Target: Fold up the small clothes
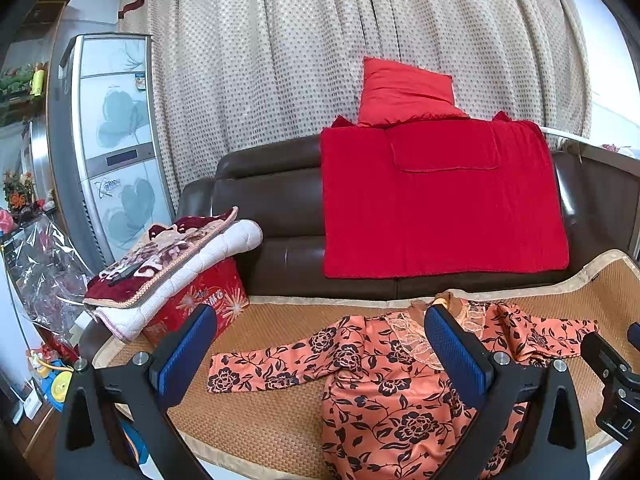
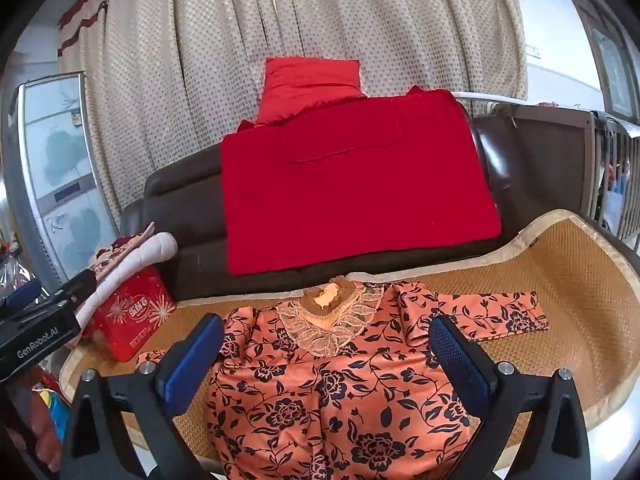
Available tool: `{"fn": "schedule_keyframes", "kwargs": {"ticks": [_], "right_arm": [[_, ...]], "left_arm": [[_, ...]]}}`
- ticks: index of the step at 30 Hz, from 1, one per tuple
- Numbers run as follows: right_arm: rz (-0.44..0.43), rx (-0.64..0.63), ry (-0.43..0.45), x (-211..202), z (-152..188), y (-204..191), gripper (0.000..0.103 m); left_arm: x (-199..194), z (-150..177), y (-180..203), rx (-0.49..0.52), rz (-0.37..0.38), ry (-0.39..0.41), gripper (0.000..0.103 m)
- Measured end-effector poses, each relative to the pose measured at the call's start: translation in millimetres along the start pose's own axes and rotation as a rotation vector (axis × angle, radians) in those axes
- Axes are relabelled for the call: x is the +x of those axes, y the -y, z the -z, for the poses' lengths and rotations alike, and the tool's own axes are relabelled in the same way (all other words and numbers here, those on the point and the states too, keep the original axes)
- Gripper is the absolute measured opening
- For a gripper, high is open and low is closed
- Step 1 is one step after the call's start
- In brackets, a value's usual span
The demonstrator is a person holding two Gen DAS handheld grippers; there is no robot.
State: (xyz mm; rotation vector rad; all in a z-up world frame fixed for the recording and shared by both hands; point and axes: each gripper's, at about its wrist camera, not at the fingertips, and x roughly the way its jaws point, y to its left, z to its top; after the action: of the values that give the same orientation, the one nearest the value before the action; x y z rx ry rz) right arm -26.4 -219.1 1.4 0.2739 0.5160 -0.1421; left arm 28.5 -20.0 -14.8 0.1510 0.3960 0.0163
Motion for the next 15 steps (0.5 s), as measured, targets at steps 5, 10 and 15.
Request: {"fn": "schedule_keyframes", "kwargs": {"ticks": [5, 10, 15], "right_arm": [[-0.003, 0.007, -0.005, 5, 8, 12, 0.103], [-0.001, 0.004, -0.014, 5, 4, 9, 0.103], [0.003, 0.002, -0.017, 6, 4, 8, 0.103]], "left_arm": [[3, 1, 0, 0.000, 0.003, -0.007, 0.103], [5, 1, 0, 0.002, 0.007, -0.012, 0.103], [5, 3, 2, 0.006, 0.011, -0.017, 0.103]]}}
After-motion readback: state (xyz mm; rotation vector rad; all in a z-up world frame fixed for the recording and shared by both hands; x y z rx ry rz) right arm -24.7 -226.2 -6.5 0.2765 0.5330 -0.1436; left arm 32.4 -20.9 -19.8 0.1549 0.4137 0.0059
